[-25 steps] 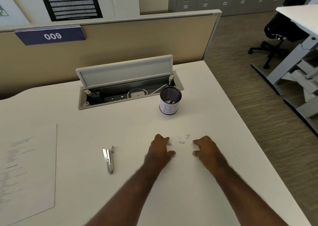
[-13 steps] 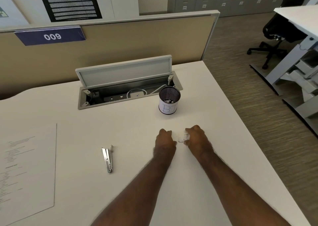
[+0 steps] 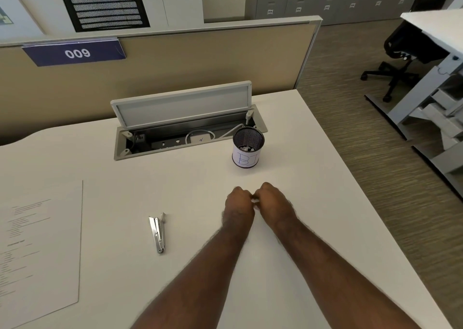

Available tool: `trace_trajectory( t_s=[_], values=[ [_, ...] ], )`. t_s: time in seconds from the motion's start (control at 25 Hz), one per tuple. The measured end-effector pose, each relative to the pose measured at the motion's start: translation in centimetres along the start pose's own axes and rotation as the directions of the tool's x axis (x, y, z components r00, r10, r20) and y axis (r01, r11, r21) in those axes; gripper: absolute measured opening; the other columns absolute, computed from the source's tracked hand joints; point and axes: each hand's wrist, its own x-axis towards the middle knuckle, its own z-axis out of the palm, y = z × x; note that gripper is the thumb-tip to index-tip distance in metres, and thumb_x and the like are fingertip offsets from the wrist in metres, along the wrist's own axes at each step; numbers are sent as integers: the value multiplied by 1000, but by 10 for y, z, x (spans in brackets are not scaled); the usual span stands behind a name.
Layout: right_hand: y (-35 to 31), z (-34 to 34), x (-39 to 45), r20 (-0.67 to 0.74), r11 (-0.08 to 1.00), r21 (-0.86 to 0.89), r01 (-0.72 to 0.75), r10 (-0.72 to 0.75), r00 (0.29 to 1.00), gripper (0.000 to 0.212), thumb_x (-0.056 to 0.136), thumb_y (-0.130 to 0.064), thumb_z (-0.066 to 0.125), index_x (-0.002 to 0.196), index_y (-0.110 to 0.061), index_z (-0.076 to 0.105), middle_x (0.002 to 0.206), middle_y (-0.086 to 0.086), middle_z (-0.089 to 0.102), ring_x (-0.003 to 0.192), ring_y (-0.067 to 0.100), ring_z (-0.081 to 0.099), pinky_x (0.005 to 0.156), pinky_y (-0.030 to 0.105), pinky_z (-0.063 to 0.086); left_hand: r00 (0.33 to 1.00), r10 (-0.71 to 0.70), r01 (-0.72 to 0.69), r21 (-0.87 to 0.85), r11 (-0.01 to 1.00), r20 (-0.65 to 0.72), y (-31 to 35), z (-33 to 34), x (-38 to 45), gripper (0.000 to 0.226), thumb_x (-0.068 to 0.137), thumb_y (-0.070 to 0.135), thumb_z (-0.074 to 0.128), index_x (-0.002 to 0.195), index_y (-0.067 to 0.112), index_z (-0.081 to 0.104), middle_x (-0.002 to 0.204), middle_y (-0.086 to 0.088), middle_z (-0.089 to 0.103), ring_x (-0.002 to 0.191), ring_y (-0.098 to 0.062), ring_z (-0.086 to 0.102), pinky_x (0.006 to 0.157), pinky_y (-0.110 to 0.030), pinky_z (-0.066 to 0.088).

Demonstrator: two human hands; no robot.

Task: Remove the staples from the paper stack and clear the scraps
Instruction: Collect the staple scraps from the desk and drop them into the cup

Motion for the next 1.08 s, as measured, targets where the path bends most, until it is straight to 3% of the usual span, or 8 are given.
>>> trace_trajectory(
  t_s=[0.08, 0.24, 0.36, 0.48, 0.56, 0.76, 0.96, 1.08],
  values=[
    [0, 0, 2, -31, 999, -40, 17, -18, 999, 16, 89, -23, 56, 92, -11, 66, 97, 5, 56, 90, 24, 59, 68, 31, 44, 999, 46, -45, 75, 996, -8, 2, -2, -1, 29, 92, 14, 53, 116, 15, 68, 112, -2, 59, 104, -19, 62, 70, -24, 39],
    [-8, 2, 1, -23, 983, -181, 43, -48, 999, 9, 88, -11, 52, 81, -10, 58, 97, 8, 57, 94, 26, 59, 72, 35, 47, 999, 34, -31, 85, 996, -30, 5, 0, -3, 19, 91, 10, 49, 101, 11, 66, 87, 3, 51, 81, -15, 52, 57, -21, 38],
    [-16, -1, 0, -4, 963, -268, 27, -29, 1000, 35, 87, -5, 50, 61, -17, 29, 94, 6, 56, 90, 24, 57, 63, 29, 35, 1000, 9, -10, 120, 993, 9, 11, -5, -7, 17, 90, 6, 49, 98, 8, 63, 86, -2, 52, 83, -17, 53, 76, -29, 49],
    [-22, -8, 1, -1, 941, -335, 36, -38, 999, 39, 88, -3, 48, 59, -18, 26, 106, 9, 63, 86, 22, 56, 69, 28, 35, 999, 44, -46, 159, 986, 17, 10, -8, -6, 22, 88, 6, 48, 101, 9, 64, 81, 0, 45, 86, -17, 55, 82, -30, 51],
    [-22, -8, 2, 12, 946, -323, 23, -20, 1000, 38, 88, -4, 48, 59, -18, 29, 97, 6, 64, 93, 25, 63, 70, 29, 39, 999, 37, -40, 128, 991, 25, 11, -11, -7, 24, 89, 4, 46, 106, 9, 63, 98, -5, 54, 97, -20, 58, 83, -32, 51],
    [9, -16, 11, 3, 962, 215, -167, 171, 985, 9, 75, -15, 62, 74, -12, 71, 82, 2, 72, 75, 19, 66, 66, 23, 50, 999, 30, -28, -47, 998, 30, 6, -14, -6, 30, 98, 6, 36, 121, -1, 55, 127, -19, 55, 115, -36, 55, 86, -39, 45],
    [28, -50, 3, 122, 481, 837, -262, 302, 946, 16, 82, 1, 68, 67, -3, 66, 72, 10, 63, 61, 13, 59, 65, 24, 60, 999, -39, 31, -210, 977, -34, -10, -30, 6, 27, 92, 7, 45, 103, 1, 69, 93, -11, 68, 103, -31, 64, 79, -36, 49],
    [21, -77, 11, 62, 456, 873, -174, 251, 966, 15, 84, 1, 67, 70, -3, 65, 74, 11, 60, 64, 13, 58, 64, 20, 60, 977, -32, -37, -311, 950, -213, -5, -55, 14, 21, 86, 8, 49, 78, 0, 67, 78, -13, 67, 79, -29, 60, 71, -33, 46]
  ],
)
